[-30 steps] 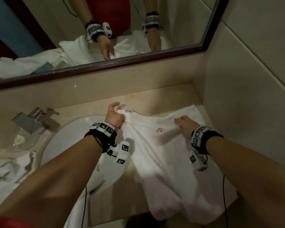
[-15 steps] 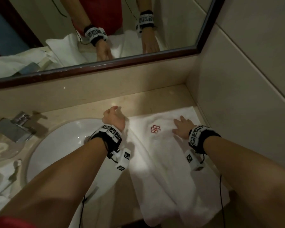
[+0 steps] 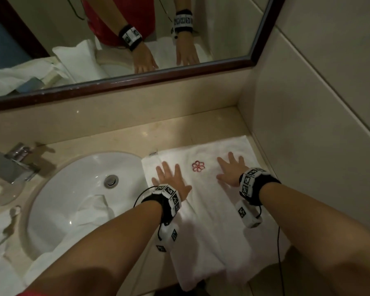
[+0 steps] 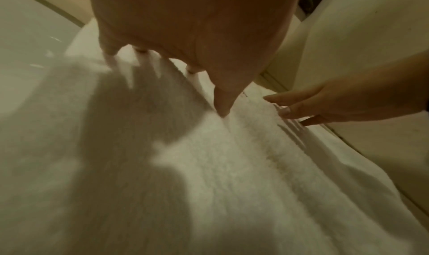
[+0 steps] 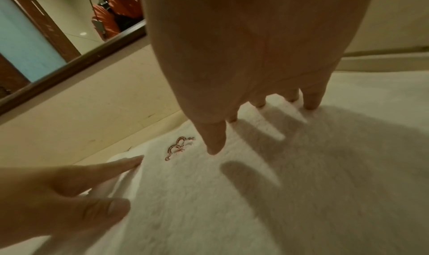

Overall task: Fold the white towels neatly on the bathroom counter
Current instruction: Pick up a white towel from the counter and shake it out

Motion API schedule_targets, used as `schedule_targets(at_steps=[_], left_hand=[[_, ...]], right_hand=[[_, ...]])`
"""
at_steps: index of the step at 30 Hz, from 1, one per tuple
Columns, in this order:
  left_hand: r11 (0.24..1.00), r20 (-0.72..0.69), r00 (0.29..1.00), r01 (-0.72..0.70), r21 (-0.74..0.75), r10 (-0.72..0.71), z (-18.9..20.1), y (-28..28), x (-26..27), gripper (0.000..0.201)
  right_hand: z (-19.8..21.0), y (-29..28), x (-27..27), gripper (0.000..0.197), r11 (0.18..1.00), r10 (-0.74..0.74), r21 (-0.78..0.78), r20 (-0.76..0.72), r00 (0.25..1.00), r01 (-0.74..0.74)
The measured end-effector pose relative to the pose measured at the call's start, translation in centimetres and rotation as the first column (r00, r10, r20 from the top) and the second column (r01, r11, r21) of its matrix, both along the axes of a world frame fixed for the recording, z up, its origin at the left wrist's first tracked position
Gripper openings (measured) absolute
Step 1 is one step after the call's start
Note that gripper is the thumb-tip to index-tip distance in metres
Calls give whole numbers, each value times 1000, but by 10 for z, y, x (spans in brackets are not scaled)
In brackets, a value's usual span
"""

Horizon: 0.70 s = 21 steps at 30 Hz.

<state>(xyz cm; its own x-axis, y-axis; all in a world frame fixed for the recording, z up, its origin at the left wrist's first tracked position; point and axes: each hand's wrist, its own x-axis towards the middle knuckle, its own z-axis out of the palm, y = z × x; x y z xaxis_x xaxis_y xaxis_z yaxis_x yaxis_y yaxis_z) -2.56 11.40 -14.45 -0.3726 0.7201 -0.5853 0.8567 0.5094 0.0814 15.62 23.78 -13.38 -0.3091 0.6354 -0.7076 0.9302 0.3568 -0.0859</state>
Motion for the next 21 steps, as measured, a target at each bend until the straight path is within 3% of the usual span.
schedule_targets(at_steps=[21], left_hand=[[999,-59,998,27,33,-25,-4,87,-64,97]], right_hand=[[-2,92,-48,71,996,24,87,-62,998,-19]])
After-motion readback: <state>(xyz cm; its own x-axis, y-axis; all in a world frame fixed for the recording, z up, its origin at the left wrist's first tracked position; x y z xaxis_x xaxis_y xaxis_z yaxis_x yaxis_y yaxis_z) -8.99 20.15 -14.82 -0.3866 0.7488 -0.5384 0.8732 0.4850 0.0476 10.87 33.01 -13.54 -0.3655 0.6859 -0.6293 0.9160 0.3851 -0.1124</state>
